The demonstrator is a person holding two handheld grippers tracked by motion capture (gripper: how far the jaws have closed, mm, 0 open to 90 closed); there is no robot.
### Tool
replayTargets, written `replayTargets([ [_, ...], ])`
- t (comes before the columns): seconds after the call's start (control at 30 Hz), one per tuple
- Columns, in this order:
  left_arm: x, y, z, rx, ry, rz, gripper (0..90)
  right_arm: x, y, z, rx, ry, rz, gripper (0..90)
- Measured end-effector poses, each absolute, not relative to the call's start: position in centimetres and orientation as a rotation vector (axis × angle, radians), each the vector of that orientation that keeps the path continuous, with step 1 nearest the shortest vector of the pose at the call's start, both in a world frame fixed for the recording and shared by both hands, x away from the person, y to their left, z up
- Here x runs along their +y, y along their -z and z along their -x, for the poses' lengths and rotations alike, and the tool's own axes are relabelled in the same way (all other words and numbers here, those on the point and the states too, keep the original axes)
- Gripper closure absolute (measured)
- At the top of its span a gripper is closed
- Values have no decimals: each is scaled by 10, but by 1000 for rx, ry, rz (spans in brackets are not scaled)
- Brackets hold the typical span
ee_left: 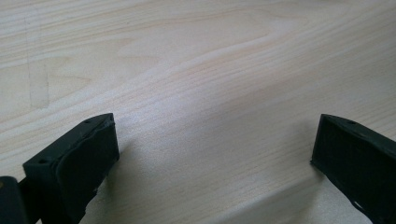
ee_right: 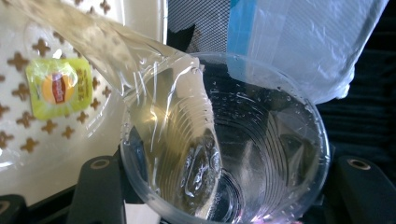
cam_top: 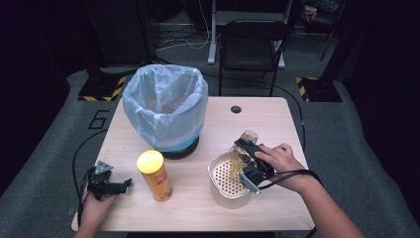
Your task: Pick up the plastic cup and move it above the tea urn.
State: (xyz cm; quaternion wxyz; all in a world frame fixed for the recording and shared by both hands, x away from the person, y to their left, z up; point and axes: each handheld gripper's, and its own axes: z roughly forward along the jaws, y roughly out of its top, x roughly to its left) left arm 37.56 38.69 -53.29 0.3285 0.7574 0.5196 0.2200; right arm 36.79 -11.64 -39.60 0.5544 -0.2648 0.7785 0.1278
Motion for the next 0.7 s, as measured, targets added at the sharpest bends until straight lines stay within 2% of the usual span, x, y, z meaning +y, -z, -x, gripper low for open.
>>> replayTargets([
  [0.6, 387, 533, -376, 1360, -576, -1982, 3, -107, 408, -350, 1493, 69, 917, 369],
  [0.63, 387, 533, -376, 1360, -576, -1983, 2, -110, 417, -348, 1514, -16, 785, 368],
  [0.7, 387, 533, -376, 1360, -576, -1982, 3, -111, 409, -347, 1440, 69, 864, 367],
])
